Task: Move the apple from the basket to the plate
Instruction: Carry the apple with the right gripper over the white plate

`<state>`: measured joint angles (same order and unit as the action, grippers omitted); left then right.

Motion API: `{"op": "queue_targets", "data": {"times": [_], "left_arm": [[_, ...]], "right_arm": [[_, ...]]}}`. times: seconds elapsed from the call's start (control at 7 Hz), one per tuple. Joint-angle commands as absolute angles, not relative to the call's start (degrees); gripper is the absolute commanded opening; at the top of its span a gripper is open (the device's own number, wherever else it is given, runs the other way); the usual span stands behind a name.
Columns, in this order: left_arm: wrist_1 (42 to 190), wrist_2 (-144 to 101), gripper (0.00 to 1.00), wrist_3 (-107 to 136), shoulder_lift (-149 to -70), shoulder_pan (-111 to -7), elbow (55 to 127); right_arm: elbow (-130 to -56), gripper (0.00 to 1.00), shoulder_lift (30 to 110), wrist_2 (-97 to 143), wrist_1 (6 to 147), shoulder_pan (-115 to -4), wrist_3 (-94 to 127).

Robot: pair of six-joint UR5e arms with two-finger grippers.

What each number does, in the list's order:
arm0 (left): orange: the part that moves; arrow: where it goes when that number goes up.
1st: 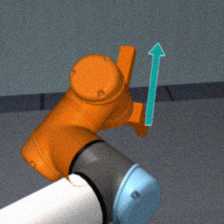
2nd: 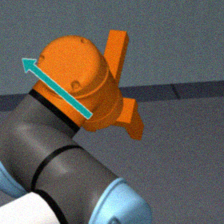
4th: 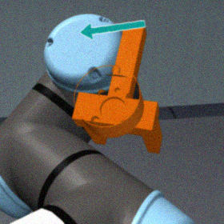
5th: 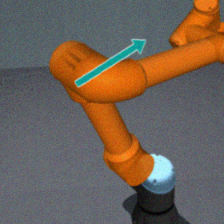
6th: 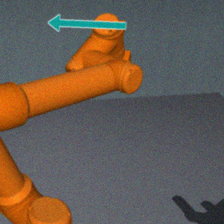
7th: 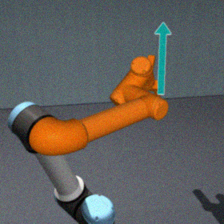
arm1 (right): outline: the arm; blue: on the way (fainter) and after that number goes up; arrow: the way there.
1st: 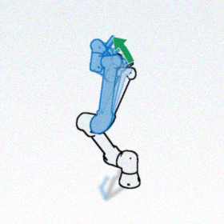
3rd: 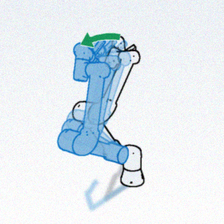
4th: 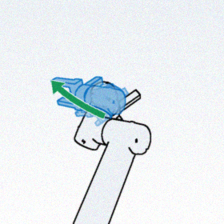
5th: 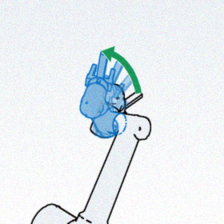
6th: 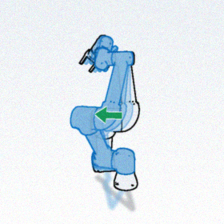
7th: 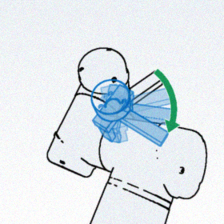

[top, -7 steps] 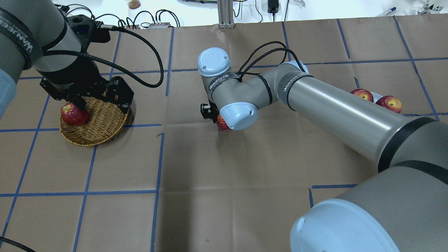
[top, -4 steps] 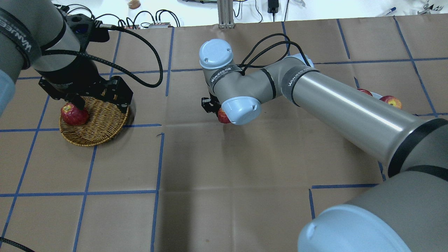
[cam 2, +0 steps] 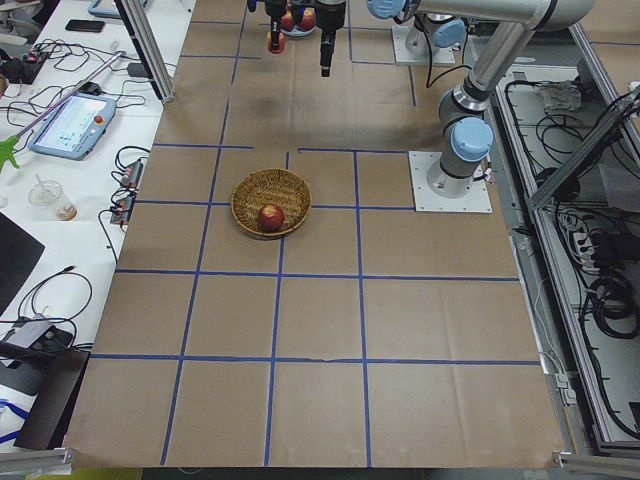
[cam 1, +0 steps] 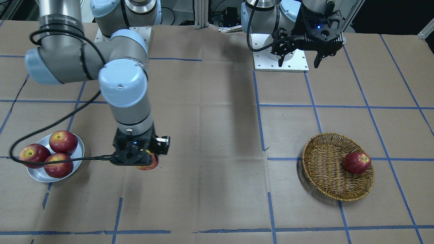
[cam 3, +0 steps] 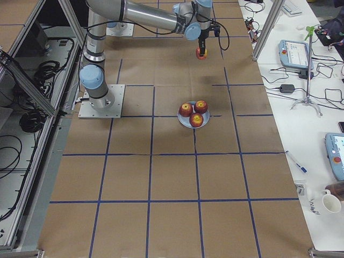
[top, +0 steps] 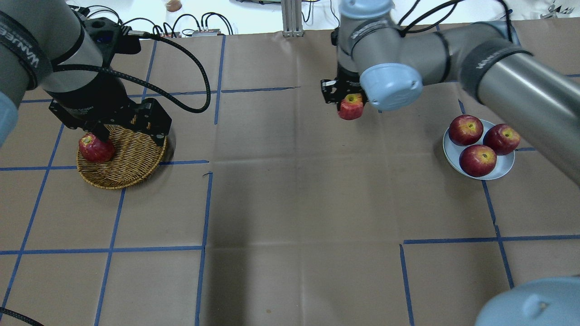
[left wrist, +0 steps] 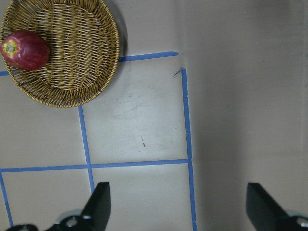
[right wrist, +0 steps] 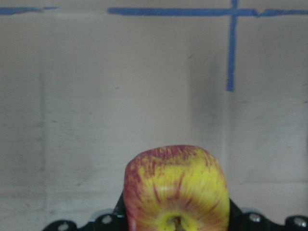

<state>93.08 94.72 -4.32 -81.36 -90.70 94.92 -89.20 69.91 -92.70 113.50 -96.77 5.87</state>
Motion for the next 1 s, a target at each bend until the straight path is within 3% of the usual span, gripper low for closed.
{"op": "queue_targets", "data": {"times": [0.0, 0.43, 0.86], "left_arm": [[93.08, 94.75, 1.00, -4.31, -81.30, -90.70, 94.92], [93.08, 94.66, 1.00, -4.31, -81.56, -90.70, 94.83], [93.08, 94.40, 1.00, -4.13, -81.83, -90.70, 94.92]], "right_arm": [[-89.30, 0.56, 73.29, -92.90, 109.26, -85.21, -10.38], [-89.82, 0.56, 73.13, -92.47, 109.16, -70.36, -30.97], [-98.58, 0.55, 73.04, -90.97, 113.78, -65.13, -35.68]]}}
